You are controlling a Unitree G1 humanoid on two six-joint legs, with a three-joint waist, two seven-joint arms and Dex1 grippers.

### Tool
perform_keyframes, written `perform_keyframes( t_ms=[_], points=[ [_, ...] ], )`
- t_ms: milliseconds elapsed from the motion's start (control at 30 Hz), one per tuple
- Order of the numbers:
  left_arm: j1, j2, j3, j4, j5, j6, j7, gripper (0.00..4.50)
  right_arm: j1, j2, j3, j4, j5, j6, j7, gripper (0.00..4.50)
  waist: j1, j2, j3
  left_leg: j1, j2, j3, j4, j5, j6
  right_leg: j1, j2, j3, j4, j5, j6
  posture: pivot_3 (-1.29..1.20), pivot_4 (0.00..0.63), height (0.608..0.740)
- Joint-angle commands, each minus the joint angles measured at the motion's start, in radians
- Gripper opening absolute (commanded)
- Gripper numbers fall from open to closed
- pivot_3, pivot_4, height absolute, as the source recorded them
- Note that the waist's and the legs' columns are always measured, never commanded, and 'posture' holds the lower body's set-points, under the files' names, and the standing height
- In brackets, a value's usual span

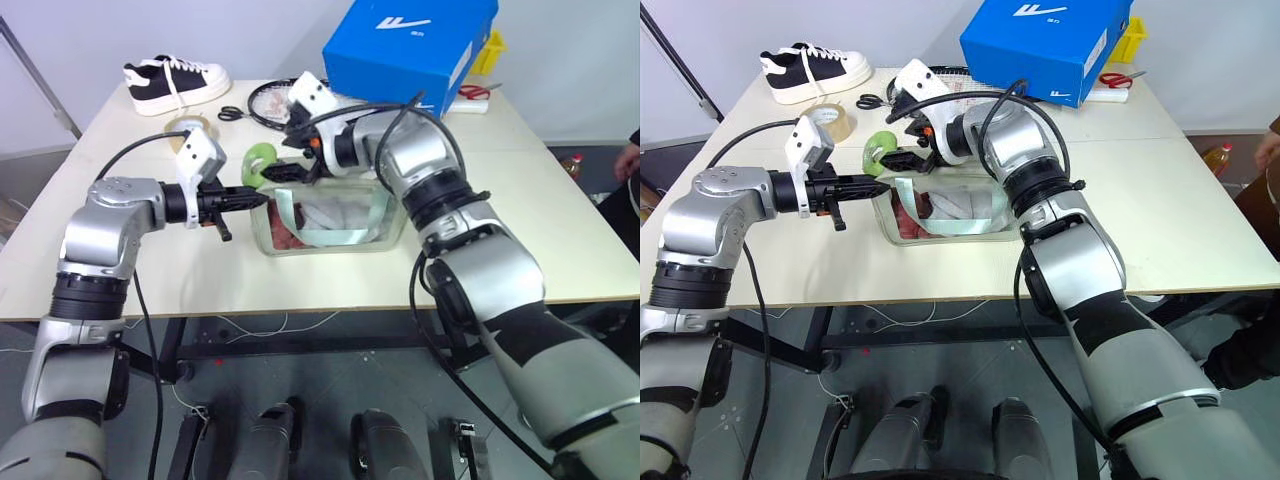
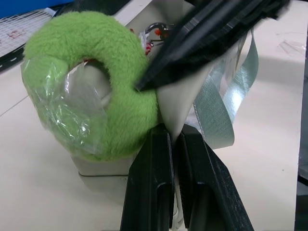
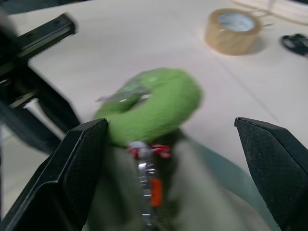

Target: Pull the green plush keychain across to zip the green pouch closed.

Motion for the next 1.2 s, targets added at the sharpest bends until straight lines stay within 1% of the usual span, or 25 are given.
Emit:
perform_keyframes(
  t_ms=[33,67,200,233,333,467,567,667,767,967,1067,1167,1200],
  points=[
    [-0.016,0.010,0.021,-0.030,-0.014,-0.020,0.005,0.00,-0.025,0.014,0.001,-0.035,-0.007,-0.006,0.017,3.16,-0.001,0.000,0.000,0.000,0.000,0.000,0.000,0.000,0.000,0.000,0.000,0.000,0.000,0.000,0.000,0.00,0.150,0.740],
    [-0.017,0.009,0.020,-0.027,-0.014,-0.022,0.005,0.00,-0.026,0.015,-0.003,-0.033,-0.008,-0.009,0.016,2.60,-0.001,0.000,0.000,0.000,0.000,0.000,0.000,0.000,0.000,0.000,0.000,0.000,0.000,0.000,0.000,0.00,0.150,0.740],
    [-0.025,0.004,0.016,-0.017,-0.011,-0.028,0.008,0.00,-0.032,0.012,-0.029,-0.019,-0.004,-0.025,-0.021,0.65,0.000,0.000,0.000,0.000,0.000,0.000,0.000,0.000,0.000,-0.001,0.000,0.000,0.000,0.000,0.000,0.00,0.150,0.740],
    [-0.026,0.003,0.015,-0.015,-0.010,-0.029,0.009,0.00,-0.033,0.009,-0.036,-0.018,-0.001,-0.026,-0.030,0.05,0.000,0.000,0.000,0.000,0.000,0.000,0.000,0.000,0.000,0.000,0.000,0.000,0.000,0.000,0.000,0.00,0.150,0.740],
    [-0.022,0.002,0.016,-0.016,-0.012,-0.030,0.011,0.00,-0.031,-0.010,-0.063,-0.032,0.013,-0.018,-0.050,0.05,0.001,0.000,0.000,0.000,0.000,0.000,0.000,0.000,0.000,0.000,0.000,0.000,0.000,0.000,0.000,0.00,0.150,0.740],
    [-0.018,-0.001,0.016,-0.017,-0.013,-0.030,0.014,0.00,-0.031,-0.057,-0.129,-0.064,0.044,0.014,-0.097,0.05,0.003,0.000,0.000,0.000,0.000,0.000,0.000,0.000,0.000,0.000,0.000,0.000,0.000,0.000,0.000,0.00,0.150,0.740],
    [-0.015,-0.003,0.016,-0.015,-0.013,-0.029,0.017,0.00,-0.035,-0.114,-0.203,-0.127,0.083,0.063,-0.162,0.05,0.002,0.000,0.000,0.000,0.000,0.000,0.000,0.000,0.000,0.000,-0.001,0.000,0.000,0.000,0.000,0.00,0.150,0.740],
    [-0.014,-0.005,0.019,-0.012,-0.012,-0.029,0.027,0.00,-0.017,-0.165,-0.242,-0.190,0.095,0.095,-0.227,0.05,0.003,0.000,0.000,-0.001,0.000,0.000,-0.001,0.000,0.000,0.000,-0.001,0.000,0.000,0.000,0.000,0.00,0.150,0.740],
    [-0.011,-0.001,0.018,0.000,-0.003,-0.039,0.040,0.00,0.051,-0.257,-0.234,-0.272,0.046,0.062,-0.295,0.05,0.007,0.000,0.000,-0.001,0.000,0.000,0.000,0.000,0.000,-0.001,-0.001,0.000,0.000,0.000,0.000,0.00,0.150,0.740],
    [-0.022,0.005,0.012,0.036,0.009,-0.062,0.046,0.00,0.223,-0.411,-0.189,-0.394,-0.073,-0.079,-0.408,0.05,-0.001,0.000,0.000,-0.001,0.000,0.001,-0.001,0.001,0.001,0.003,-0.002,0.001,0.000,0.000,0.000,0.00,0.150,0.740],
    [-0.034,0.009,0.004,0.058,0.015,-0.081,0.043,0.00,0.300,-0.455,-0.182,-0.404,-0.122,-0.157,-0.490,0.05,-0.005,0.000,0.000,-0.001,0.001,0.003,-0.001,0.002,0.002,0.002,-0.001,0.003,0.000,0.000,0.000,0.00,0.150,0.740],
    [-0.044,0.011,-0.002,0.079,0.018,-0.097,0.038,0.00,0.378,-0.452,-0.209,-0.398,-0.117,-0.158,-0.577,0.05,-0.007,0.000,0.000,-0.001,0.001,0.003,-0.001,0.002,0.002,0.002,-0.001,0.003,0.000,0.000,0.000,0.00,0.150,0.740],
    [-0.049,0.012,-0.007,0.088,0.020,-0.104,0.035,0.00,0.420,-0.452,-0.201,-0.392,-0.132,-0.176,-0.616,0.05,-0.007,0.000,0.000,-0.001,0.001,0.003,-0.001,0.002,0.002,0.002,-0.001,0.003,0.000,0.000,0.000,0.00,0.150,0.740]
  ],
)
